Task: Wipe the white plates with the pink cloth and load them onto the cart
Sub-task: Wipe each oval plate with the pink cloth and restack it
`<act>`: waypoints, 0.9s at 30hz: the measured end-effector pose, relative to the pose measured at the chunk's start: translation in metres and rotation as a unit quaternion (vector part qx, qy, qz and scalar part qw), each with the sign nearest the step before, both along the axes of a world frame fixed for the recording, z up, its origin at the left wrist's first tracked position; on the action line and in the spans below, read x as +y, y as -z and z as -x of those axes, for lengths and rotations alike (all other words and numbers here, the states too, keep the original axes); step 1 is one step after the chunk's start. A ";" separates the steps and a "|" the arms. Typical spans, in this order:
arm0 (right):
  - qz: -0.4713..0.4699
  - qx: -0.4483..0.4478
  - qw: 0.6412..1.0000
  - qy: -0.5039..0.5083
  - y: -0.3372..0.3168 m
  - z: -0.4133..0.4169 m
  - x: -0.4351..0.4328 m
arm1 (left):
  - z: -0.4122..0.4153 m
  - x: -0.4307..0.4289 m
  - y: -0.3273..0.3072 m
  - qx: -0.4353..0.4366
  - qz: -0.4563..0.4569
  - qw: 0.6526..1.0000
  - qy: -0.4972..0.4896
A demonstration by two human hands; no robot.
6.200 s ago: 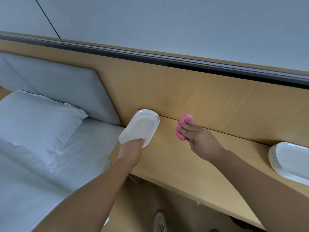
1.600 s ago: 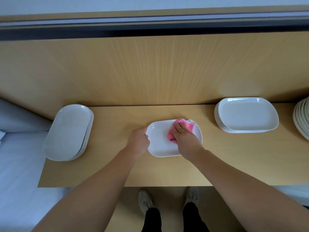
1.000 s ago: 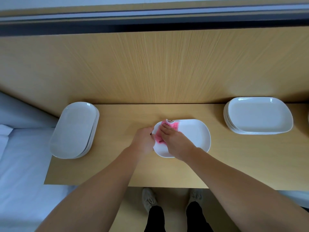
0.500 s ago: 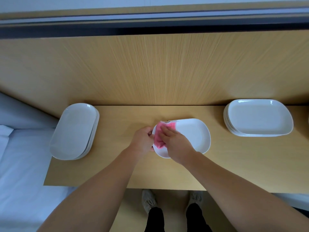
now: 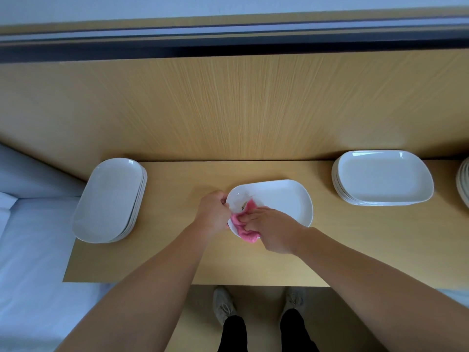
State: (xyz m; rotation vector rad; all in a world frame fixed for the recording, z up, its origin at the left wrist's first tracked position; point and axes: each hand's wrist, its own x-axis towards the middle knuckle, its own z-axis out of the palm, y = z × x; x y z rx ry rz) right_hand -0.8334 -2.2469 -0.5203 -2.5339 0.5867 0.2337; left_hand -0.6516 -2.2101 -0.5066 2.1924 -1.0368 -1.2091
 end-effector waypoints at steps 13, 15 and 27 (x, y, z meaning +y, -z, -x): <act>-0.012 -0.004 1.000 0.025 -0.013 0.013 0.011 | 0.009 -0.001 -0.001 -0.069 0.012 0.997 0.035; -0.017 -0.001 0.999 0.042 -0.015 0.028 0.009 | 0.009 0.000 0.000 -0.063 0.015 0.998 0.026; 0.064 0.178 0.981 0.035 -0.029 0.088 -0.011 | 0.010 0.000 0.001 -0.076 0.023 0.997 0.025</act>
